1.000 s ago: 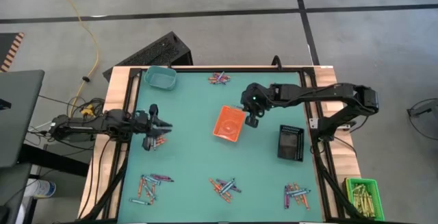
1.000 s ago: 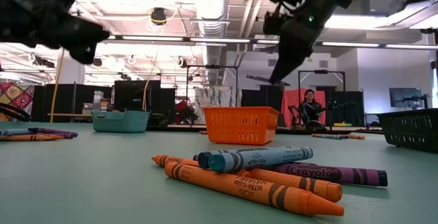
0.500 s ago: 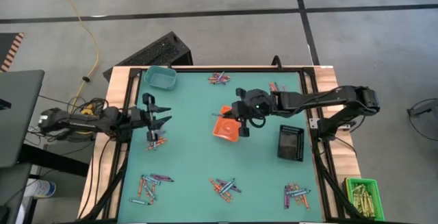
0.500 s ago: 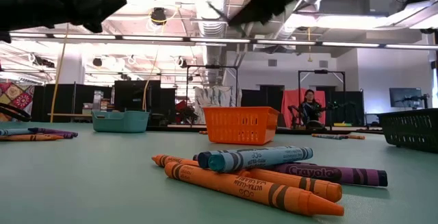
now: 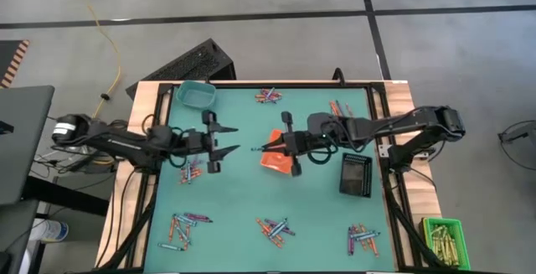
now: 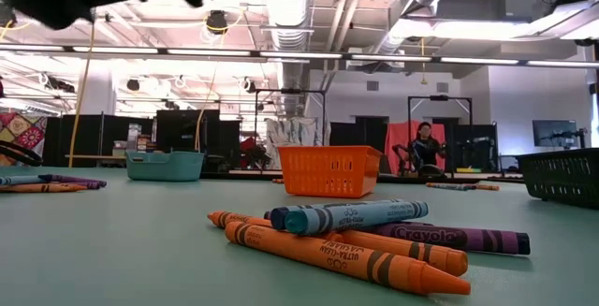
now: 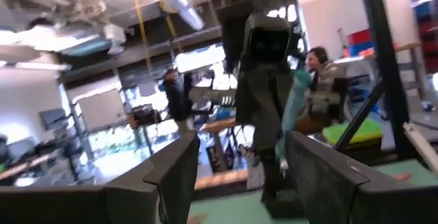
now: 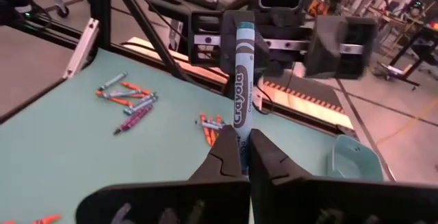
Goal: Sort crayons
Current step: Put the blue crayon into the blue bin
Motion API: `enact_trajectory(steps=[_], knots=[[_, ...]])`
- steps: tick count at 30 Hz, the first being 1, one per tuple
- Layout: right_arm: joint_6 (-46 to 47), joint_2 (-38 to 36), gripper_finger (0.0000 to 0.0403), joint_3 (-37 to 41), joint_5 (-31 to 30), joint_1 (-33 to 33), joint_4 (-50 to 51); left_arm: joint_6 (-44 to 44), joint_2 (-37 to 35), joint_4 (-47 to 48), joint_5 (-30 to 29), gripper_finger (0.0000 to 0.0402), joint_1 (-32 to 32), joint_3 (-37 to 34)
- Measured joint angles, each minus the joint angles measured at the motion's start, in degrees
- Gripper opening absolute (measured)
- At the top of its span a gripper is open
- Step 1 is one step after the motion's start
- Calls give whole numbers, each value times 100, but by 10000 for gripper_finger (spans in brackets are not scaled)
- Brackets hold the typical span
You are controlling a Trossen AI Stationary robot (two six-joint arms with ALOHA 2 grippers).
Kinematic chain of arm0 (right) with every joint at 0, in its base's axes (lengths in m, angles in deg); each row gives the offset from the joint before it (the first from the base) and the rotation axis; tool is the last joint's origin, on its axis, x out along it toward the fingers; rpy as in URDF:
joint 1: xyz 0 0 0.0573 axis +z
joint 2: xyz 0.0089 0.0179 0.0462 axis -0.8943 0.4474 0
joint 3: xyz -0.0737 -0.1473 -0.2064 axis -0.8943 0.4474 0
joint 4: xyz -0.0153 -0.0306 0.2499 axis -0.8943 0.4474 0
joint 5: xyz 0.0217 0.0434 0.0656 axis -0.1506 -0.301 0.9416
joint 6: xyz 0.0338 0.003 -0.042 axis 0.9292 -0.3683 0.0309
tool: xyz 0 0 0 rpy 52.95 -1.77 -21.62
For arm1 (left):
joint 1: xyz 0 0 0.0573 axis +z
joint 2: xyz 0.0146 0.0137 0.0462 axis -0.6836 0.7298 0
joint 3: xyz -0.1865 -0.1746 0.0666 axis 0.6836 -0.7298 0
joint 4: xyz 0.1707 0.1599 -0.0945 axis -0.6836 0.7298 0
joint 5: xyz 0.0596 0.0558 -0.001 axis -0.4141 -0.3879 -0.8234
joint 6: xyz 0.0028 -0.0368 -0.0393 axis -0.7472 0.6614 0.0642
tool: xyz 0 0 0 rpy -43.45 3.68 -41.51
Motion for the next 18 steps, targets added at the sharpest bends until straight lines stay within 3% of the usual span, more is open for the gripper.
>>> enact_trajectory(steps=[7,18], knots=[[-71,0,4,0,-174,44,-40,-100,1056,-118,700,208,-4,801],[16,0,4,0,-185,44,-36,-780,1832,-802,482,189,-204,1079]])
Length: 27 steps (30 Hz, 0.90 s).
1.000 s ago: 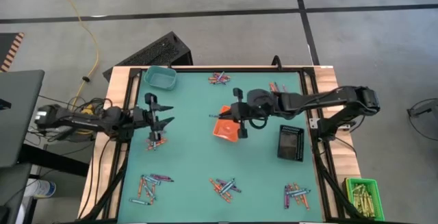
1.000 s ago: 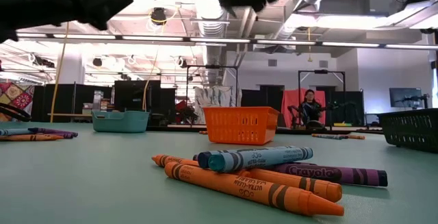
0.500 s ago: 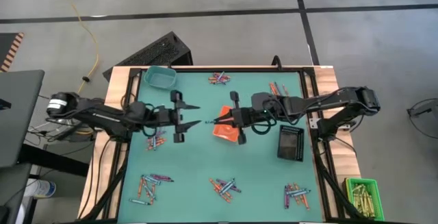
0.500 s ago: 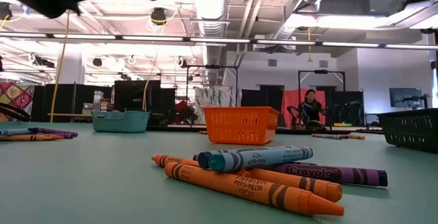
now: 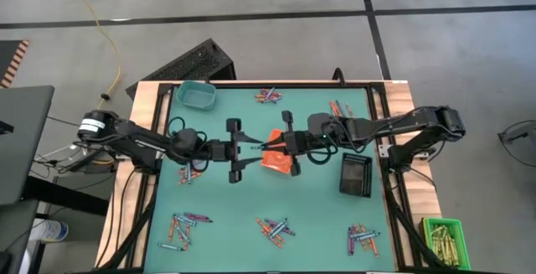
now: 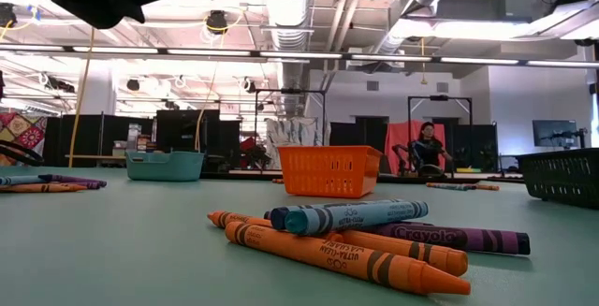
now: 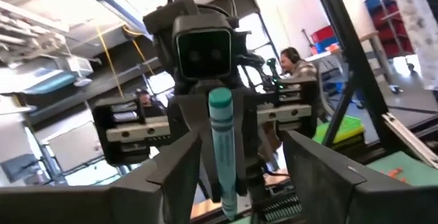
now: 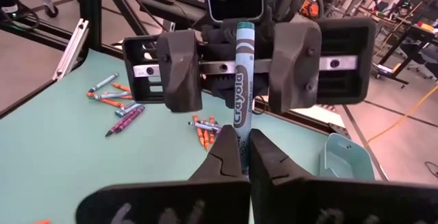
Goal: Sort crayons
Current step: Put the blue crayon into the blue bin
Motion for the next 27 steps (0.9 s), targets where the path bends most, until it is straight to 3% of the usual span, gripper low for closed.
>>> enact_trajectory(steps=[16,23,27], knots=[[-15,2,4,0,0,-11,68,-462,-4,162,-327,25,-78,0],[-11,2,7,0,-13,-26,145,-470,-9,248,-309,7,-78,-2],[55,2,35,0,-400,-29,238,-681,-35,362,-564,5,-76,-2]])
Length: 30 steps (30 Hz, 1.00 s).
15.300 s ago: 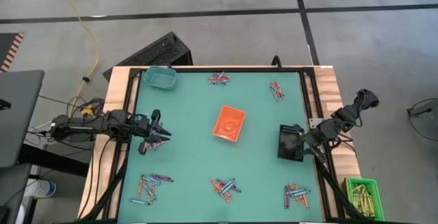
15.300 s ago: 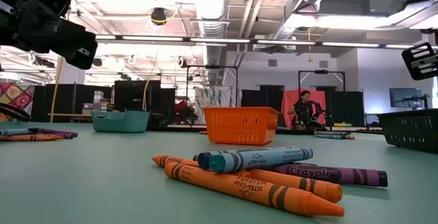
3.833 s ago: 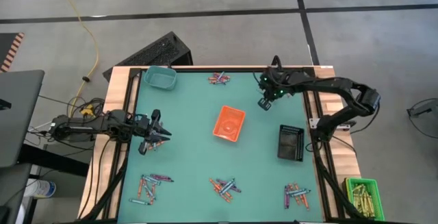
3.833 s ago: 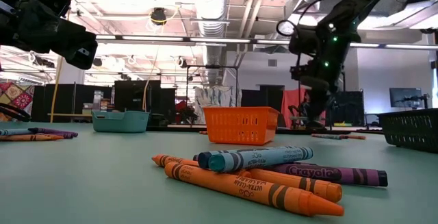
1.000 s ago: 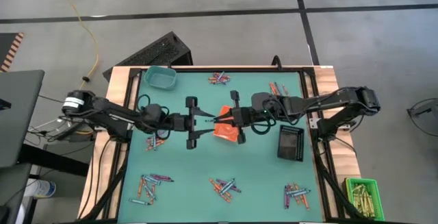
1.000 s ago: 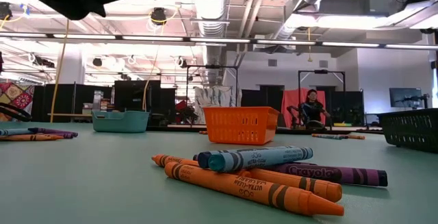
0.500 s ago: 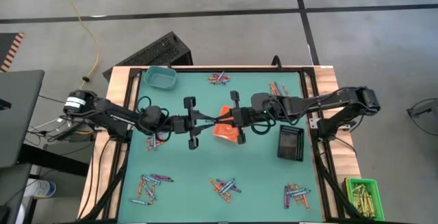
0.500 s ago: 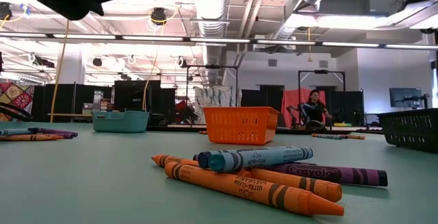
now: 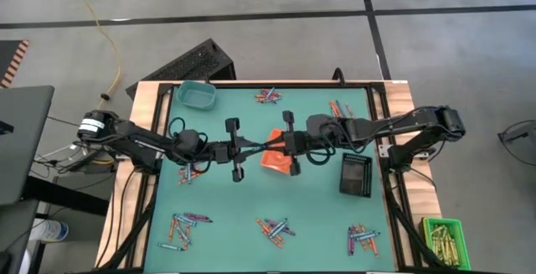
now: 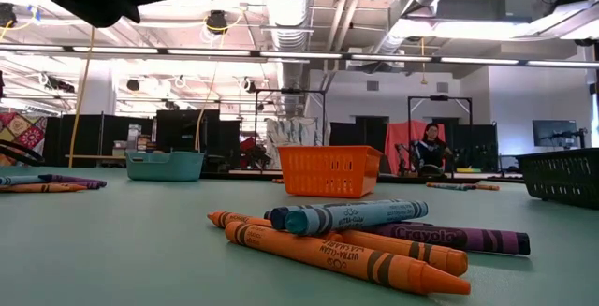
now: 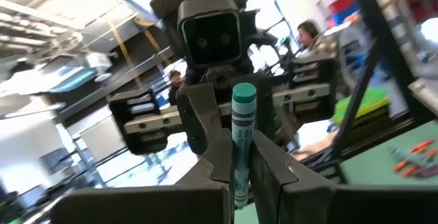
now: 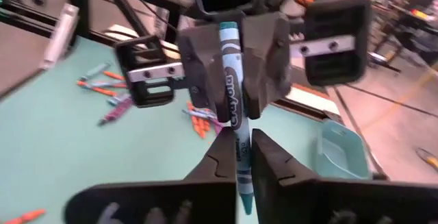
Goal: Sort crayons
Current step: Put the blue crayon into the blue bin
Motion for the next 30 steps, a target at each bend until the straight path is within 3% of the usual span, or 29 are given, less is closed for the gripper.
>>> enact_trajectory(steps=[5,9,15,19,22,30], knots=[[18,2,110,0,-784,-6,356,-391,-301,451,-431,5,8,-4],[59,2,178,0,-1576,-21,834,-719,-754,1419,-1215,5,174,-4],[713,22,225,0,-1847,-190,1679,-644,-1389,3391,-2077,5,1170,-4],[956,162,226,4,-1847,-256,2028,-409,-1497,4379,-2026,5,2282,-4],[1071,210,221,4,-1841,-238,2188,-318,-1463,4890,-1645,5,3153,-4],[1267,208,208,4,-1830,-16,2408,-225,-1387,5463,-819,7,4907,-2]])
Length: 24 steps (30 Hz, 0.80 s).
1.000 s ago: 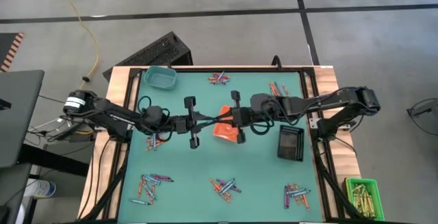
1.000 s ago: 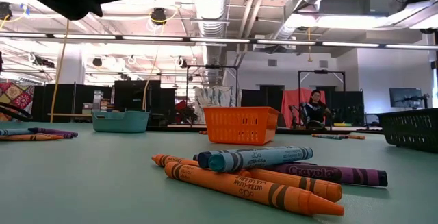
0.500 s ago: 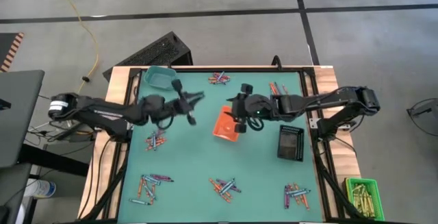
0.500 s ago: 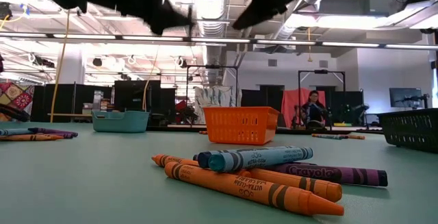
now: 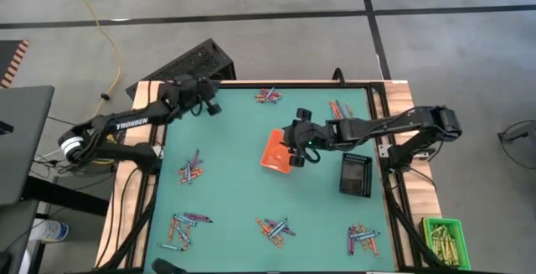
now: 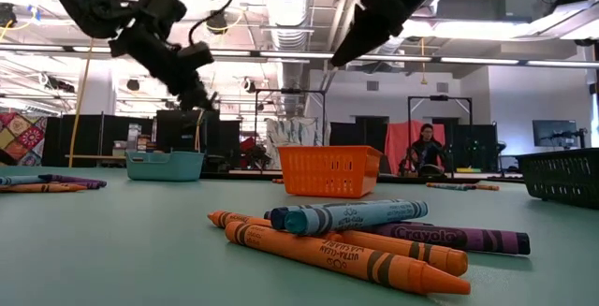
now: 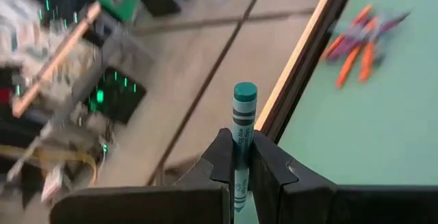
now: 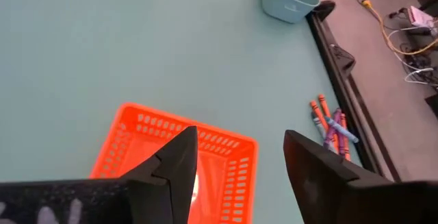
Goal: Sort crayons
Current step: Put the blue crayon into the blue bin
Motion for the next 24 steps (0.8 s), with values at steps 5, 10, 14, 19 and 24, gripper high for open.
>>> enact_trajectory(steps=[5,10,14,19,24], knots=[[174,0,202,0,6,157,75,-98,2,521,454,8,711,0],[221,0,197,0,6,276,61,-148,2,885,891,10,1093,0],[341,-2,192,0,8,345,59,-149,57,1052,1139,10,1236,0],[473,-4,187,0,6,459,61,-99,494,1165,1057,20,1223,0],[516,-4,181,0,3,627,95,156,874,1190,379,58,1147,0]])
